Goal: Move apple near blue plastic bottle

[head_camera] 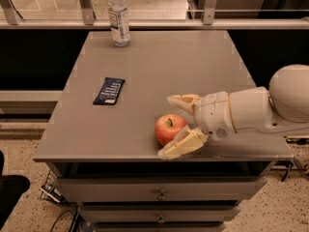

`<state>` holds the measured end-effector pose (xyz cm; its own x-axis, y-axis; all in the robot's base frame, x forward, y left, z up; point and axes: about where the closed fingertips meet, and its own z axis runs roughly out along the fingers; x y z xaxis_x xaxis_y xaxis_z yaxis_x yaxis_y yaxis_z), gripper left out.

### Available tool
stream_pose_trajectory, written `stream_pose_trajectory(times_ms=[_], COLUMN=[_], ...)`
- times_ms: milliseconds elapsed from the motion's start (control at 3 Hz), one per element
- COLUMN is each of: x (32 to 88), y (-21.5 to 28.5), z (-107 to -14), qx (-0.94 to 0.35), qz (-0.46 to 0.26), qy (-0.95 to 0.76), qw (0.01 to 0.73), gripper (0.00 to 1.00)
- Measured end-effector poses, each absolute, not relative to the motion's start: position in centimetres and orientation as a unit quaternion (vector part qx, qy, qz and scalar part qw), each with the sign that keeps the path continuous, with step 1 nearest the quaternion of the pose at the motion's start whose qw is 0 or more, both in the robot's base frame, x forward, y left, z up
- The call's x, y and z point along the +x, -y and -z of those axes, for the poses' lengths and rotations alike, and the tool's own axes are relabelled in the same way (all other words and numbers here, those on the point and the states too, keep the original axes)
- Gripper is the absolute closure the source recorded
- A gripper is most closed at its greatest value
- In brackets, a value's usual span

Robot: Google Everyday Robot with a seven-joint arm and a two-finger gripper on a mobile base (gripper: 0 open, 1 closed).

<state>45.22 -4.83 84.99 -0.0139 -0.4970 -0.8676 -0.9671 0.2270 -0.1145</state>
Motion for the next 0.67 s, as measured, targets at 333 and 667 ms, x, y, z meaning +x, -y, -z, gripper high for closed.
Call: stream_pose_trajectory(times_ms=[333, 667], x=[45.21, 45.14], y=[5.83, 5.55], z=[-84.36, -84.49], qx=[-0.553, -0.555], qz=[-0.270, -0.270], qy=[-0.664, -0.662], qw=[0.425, 0.425], gripper=[0.41, 0.66])
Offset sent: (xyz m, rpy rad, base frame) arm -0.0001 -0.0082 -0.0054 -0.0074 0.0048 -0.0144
